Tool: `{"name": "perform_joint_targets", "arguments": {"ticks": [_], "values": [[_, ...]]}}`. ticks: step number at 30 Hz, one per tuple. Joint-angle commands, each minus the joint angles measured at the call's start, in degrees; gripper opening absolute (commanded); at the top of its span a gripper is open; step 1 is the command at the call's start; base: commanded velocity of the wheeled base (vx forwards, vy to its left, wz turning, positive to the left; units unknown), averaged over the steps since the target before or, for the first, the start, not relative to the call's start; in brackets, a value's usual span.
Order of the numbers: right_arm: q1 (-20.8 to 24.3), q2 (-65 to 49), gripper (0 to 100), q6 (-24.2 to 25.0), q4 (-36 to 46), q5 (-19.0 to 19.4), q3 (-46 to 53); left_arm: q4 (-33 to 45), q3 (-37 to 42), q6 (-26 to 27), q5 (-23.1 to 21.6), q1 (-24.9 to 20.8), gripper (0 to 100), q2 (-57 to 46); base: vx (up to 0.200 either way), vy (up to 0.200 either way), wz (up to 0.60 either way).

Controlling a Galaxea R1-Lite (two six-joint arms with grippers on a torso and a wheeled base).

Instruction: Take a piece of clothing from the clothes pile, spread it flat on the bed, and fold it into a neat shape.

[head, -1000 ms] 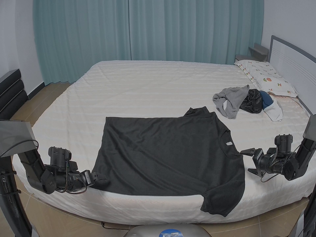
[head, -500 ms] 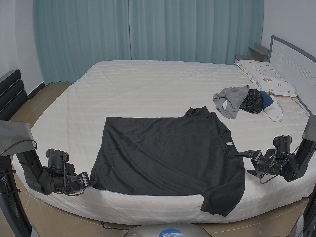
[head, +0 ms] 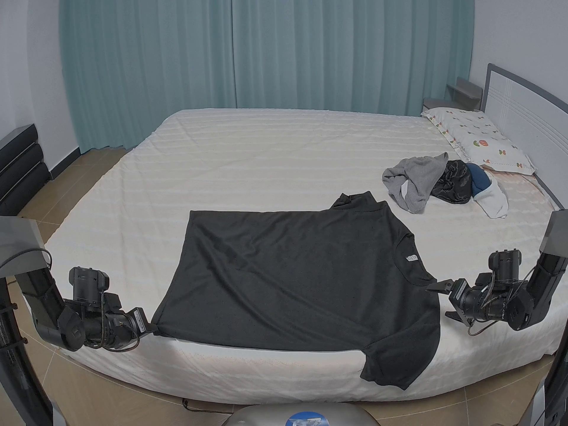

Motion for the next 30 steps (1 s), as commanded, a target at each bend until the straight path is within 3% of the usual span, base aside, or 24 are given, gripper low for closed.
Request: {"name": "perform_joint_targets", "arguments": {"ticks": [1,16,17,25,30], "values": [[-0.01,1.35,100,-0.04,0.00,-0.01,-0.24,-0.05,1.10,-0.03,-0.03,0.54,0,-1.33,0.000,0.000,0.00],[1.05,5.39,100,-0.39,0.00,-0.18,-2.35,-0.14,1.63,-0.56,-0.03,0.54,0,-1.94,0.000,0.000,0.00],[1.22,5.48,0,-0.30,0.00,-0.27,-2.79,-0.14,1.63,-0.56,-0.03,0.54,0,-1.94,0.000,0.000,0.00],[1.84,6.88,0,-0.04,0.70,-1.68,-6.05,-0.05,1.63,-0.65,-0.03,0.54,0,-1.50,0.000,0.000,0.00],[2.80,6.53,0,0.14,0.96,-6.33,-10.44,-0.14,1.10,-3.72,-0.03,0.46,0,-1.68,0.000,0.000,0.00]]}}
